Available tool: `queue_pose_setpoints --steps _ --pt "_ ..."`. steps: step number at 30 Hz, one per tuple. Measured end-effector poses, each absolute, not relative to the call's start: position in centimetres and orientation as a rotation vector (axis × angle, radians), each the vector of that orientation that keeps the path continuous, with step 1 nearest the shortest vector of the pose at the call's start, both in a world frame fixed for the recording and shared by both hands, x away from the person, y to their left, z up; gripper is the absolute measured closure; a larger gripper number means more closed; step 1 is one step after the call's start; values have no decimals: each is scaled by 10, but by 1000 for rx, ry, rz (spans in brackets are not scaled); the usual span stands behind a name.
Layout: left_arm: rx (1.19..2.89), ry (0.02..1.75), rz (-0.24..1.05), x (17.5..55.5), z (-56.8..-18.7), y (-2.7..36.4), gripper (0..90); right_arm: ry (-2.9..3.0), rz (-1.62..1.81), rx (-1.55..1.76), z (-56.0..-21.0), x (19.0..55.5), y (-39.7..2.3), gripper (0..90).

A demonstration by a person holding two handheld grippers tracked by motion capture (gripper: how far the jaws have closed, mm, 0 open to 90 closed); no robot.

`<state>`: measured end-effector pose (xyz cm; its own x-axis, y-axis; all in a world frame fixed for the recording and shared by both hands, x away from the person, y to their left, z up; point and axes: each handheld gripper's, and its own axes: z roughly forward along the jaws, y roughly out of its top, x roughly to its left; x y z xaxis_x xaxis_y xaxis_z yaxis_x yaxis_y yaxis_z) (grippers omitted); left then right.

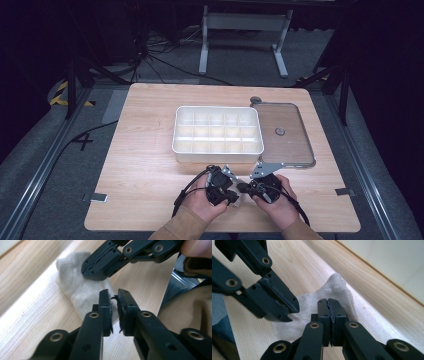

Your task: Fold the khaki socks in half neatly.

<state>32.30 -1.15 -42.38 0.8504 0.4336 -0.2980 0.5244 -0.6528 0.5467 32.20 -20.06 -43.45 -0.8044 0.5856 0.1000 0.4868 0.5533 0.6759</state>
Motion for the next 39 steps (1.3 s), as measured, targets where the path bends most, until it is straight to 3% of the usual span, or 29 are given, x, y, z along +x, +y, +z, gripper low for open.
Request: queue_pose_setpoints --steps 5,22,32,39 --pt "2414 711 -190 323 -429 -15 873 2649 1086 920 -436 321 -202 891" --pt "2443 702 -229 325 -436 -16 882 2661 1074 909 -439 314 -206 849" --pt "2375 724 -134 327 -430 -5 826 2657 1064 896 -442 314 -207 855" --pt "2386 769 -141 330 -433 -1 825 2658 1070 897 -440 313 -208 843"
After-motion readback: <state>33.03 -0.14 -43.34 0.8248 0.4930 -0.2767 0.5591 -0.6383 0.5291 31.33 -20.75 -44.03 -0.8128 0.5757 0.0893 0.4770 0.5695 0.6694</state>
